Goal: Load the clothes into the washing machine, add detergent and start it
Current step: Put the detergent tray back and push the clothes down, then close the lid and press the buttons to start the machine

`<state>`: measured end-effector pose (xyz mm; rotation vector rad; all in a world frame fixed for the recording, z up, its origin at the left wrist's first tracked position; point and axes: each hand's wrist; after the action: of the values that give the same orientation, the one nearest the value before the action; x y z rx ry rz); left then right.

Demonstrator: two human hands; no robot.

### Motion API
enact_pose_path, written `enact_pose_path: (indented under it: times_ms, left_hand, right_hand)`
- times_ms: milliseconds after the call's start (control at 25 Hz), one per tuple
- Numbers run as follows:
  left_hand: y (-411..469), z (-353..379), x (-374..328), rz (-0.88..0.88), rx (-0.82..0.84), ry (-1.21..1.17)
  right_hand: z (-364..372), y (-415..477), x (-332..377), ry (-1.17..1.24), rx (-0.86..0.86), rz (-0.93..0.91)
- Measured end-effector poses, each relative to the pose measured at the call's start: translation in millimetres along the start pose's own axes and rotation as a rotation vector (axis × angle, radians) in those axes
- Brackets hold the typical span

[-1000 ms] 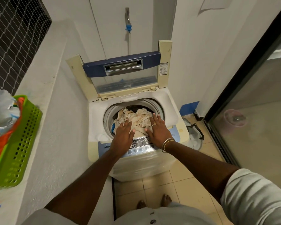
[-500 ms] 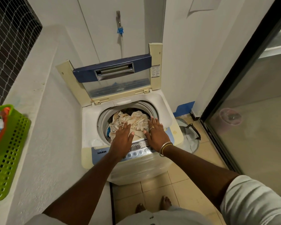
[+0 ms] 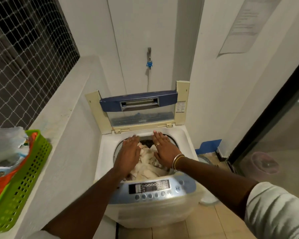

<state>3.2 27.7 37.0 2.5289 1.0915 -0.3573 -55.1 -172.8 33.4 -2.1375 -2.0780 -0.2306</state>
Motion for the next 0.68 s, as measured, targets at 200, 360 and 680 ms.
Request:
enact_pose_path:
  times_ms: [200,360,680]
  left_hand:
    - [71,-51,12,0.058,-0.217,0.041]
    - [126,-63,20,0.159,-0.146,0.193]
    - [143,-49,48,0.179,0.032,0.29]
  right_hand:
    - [-59,84,5,-0.173,-0.122,-0.104]
    - [-79,133,11,-0.253,-0.14,-0.09]
    - [-72,154,12,-0.265,-0.102,-0.058]
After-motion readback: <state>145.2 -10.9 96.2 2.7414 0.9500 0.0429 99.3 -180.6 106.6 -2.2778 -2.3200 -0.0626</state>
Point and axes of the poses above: each hand's wrist, its own y-axis towards the middle knuckle, its own z-axis out of the palm, x = y × z, and after that the axes turned 8 degrees about z, right-handed
